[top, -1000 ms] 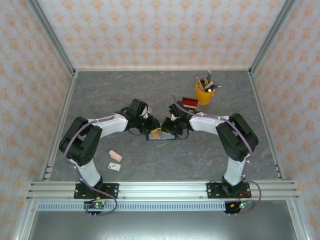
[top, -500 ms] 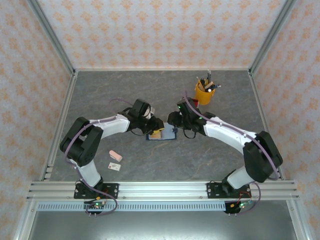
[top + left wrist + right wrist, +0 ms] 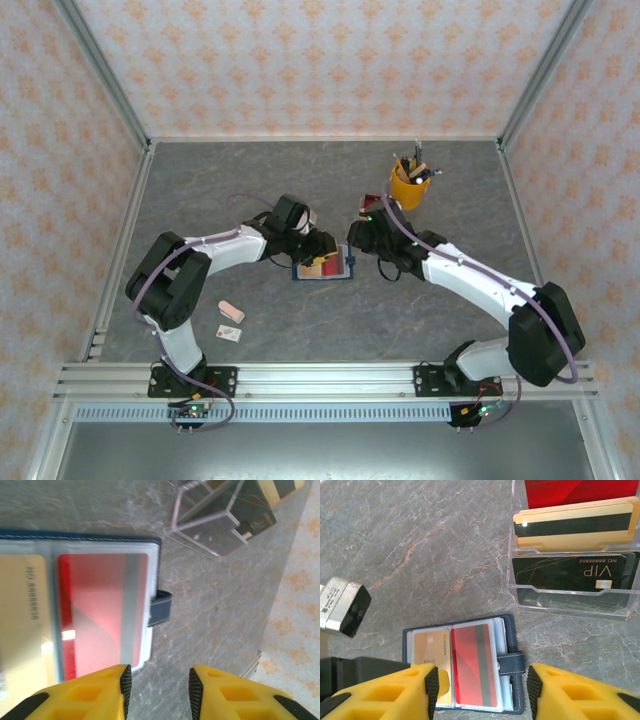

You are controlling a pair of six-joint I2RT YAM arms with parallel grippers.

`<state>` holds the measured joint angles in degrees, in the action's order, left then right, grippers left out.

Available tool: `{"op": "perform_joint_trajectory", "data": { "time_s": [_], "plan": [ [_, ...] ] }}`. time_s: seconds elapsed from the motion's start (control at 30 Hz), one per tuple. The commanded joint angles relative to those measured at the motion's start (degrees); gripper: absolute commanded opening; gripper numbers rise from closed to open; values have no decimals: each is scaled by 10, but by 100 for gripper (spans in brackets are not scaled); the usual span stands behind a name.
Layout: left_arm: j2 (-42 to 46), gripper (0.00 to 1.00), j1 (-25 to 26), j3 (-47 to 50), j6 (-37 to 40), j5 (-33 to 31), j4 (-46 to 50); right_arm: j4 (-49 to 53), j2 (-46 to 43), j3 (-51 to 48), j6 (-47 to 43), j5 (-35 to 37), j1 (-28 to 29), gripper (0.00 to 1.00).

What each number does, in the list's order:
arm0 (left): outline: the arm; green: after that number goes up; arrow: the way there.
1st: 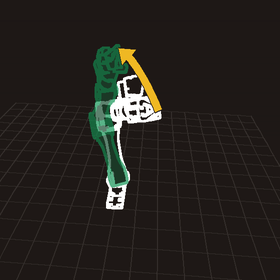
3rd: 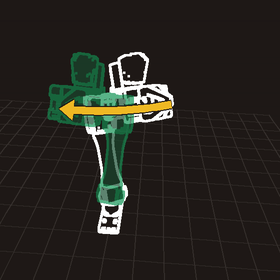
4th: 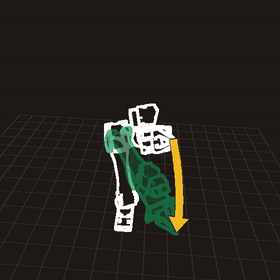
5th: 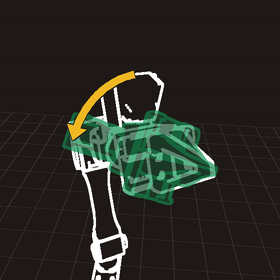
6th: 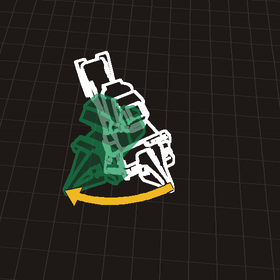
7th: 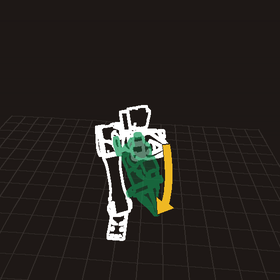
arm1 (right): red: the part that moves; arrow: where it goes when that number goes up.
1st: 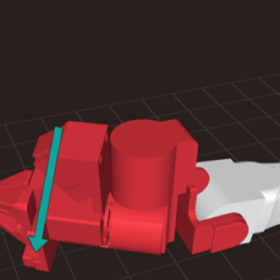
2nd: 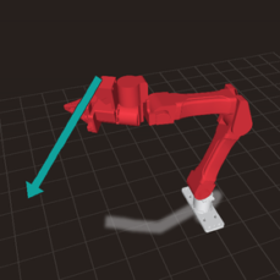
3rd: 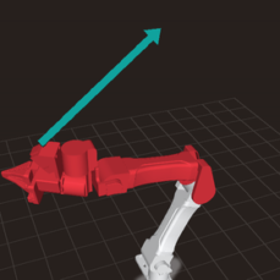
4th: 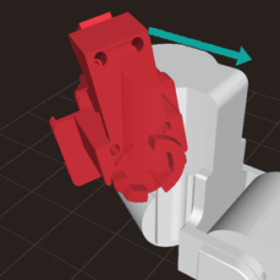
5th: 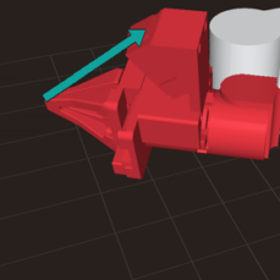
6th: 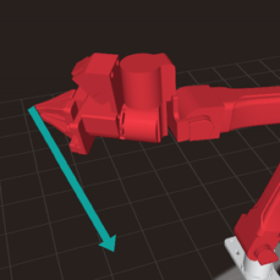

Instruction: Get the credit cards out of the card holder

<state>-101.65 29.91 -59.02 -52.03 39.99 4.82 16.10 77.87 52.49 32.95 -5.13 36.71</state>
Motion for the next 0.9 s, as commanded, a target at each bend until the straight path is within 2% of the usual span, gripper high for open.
{"op": "perform_joint_trajectory", "data": {
  "time_s": [0.0,0.23,0.37,0.87],
  "plan": [
    [36,36,-20,14,8,-53,45,7,21,12,-12,-28,2,47],
    [47,29,-35,44,-1,-51,34,7,113,59,-16,-128,2,29],
    [35,26,-35,41,-11,-39,17,15,167,87,-15,-148,1,23],
    [-22,23,-23,9,-18,-16,2,83,284,174,-23,-110,1,19]
  ]
}}
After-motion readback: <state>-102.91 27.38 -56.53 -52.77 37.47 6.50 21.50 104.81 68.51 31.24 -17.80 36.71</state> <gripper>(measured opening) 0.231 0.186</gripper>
